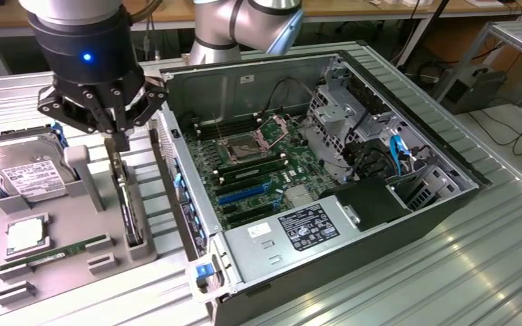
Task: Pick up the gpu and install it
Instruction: 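Reach for the gpu, then pick up the gpu and move the gpu toward the slot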
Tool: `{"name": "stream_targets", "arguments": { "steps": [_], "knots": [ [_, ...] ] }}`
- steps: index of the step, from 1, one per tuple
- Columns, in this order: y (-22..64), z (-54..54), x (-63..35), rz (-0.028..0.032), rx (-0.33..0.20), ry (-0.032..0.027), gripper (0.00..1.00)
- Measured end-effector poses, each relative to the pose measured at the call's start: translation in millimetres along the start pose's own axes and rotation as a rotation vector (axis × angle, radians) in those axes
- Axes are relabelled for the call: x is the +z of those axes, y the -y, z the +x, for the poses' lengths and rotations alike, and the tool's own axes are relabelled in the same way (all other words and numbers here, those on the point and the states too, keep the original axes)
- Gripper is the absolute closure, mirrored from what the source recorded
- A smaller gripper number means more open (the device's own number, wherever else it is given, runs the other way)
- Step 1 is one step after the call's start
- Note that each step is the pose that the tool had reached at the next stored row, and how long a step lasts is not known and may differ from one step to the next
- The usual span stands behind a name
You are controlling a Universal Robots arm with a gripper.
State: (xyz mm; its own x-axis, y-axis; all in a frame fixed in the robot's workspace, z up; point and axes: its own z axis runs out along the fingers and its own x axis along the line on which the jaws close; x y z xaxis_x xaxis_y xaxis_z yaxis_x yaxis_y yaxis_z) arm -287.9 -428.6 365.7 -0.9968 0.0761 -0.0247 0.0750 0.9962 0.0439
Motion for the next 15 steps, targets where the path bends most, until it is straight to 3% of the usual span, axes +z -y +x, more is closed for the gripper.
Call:
{"name": "stream_targets", "arguments": {
  "steps": [6, 15],
  "knots": [
    [8.5, 15.4, 3.8, 0.0004, 0.000, -0.0001, 0.89],
    [11.9, 15.9, 4.3, 0.0005, 0.000, -0.0001, 0.89]
  ]
}}
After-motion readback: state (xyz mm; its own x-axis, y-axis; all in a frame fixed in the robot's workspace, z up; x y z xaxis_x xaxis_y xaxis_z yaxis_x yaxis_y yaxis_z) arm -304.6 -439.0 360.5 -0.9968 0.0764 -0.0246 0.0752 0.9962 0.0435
